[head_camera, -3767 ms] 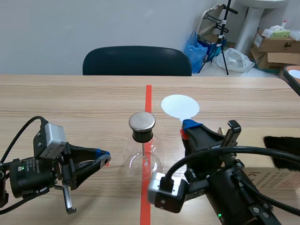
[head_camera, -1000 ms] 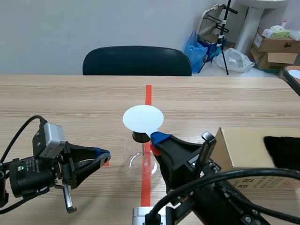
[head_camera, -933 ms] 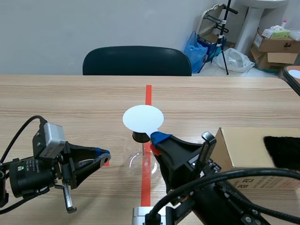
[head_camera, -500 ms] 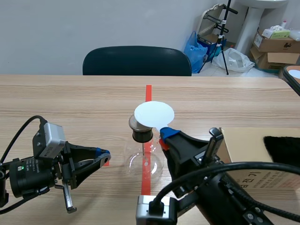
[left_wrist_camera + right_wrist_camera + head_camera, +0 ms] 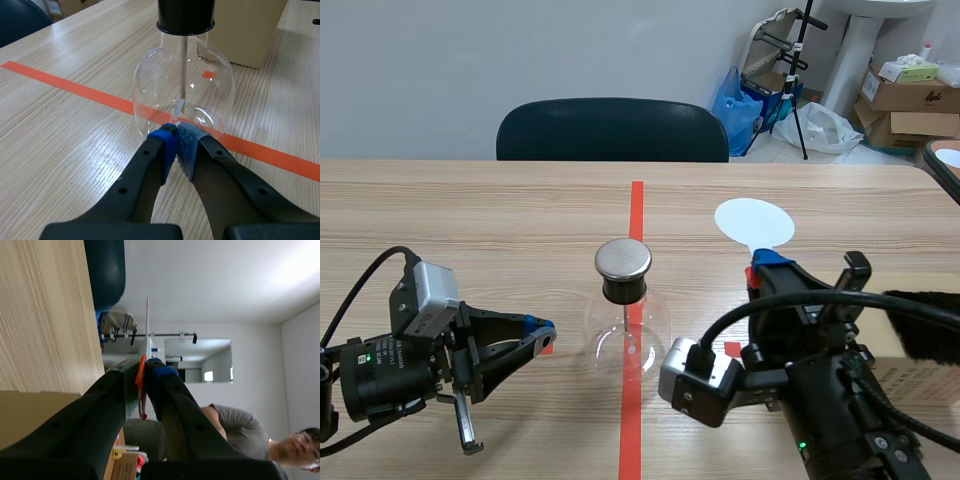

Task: Do the electroscope experiment

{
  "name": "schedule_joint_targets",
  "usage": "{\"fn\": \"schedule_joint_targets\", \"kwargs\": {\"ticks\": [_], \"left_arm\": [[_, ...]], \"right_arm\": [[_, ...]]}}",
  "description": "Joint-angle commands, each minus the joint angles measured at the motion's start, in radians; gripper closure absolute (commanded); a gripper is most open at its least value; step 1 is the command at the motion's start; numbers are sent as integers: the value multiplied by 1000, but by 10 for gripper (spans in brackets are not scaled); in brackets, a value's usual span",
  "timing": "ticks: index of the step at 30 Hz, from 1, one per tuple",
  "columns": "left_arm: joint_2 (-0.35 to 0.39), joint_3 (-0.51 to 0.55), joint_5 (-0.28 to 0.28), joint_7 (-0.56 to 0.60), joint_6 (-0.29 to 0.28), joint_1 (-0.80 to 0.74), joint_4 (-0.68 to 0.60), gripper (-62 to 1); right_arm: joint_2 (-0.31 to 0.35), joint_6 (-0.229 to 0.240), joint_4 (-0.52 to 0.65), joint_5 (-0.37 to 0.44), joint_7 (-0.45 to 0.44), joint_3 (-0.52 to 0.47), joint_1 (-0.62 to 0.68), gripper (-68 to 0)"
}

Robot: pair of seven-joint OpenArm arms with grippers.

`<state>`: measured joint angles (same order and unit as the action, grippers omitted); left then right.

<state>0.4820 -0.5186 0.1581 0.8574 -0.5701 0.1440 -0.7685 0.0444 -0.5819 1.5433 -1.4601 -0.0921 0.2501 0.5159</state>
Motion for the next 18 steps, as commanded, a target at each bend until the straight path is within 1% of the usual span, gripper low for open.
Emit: {"fn": "schedule_joint_targets", "kwargs": {"ticks": [1, 5, 9, 14, 18], "left_arm": [[-2, 3, -9, 14, -1, 3, -20, -30], [-2, 3, -9, 14, -1, 3, -20, -30], [-2, 3, -9, 14, -1, 3, -20, -30], [-2, 3, -9, 14, -1, 3, -20, -30], [-2, 3, -9, 14, -1, 3, -20, -30]], "right_arm": [[5, -8, 6, -1, 23, -4, 0, -13], [5, -8, 6, -1, 95, -4, 0, -13], [5, -8, 6, -1, 143, -4, 0, -13], [5, -8, 6, -1, 150, -4, 0, -13], [5, -8, 6, -1, 113, -4, 0, -13]]}}
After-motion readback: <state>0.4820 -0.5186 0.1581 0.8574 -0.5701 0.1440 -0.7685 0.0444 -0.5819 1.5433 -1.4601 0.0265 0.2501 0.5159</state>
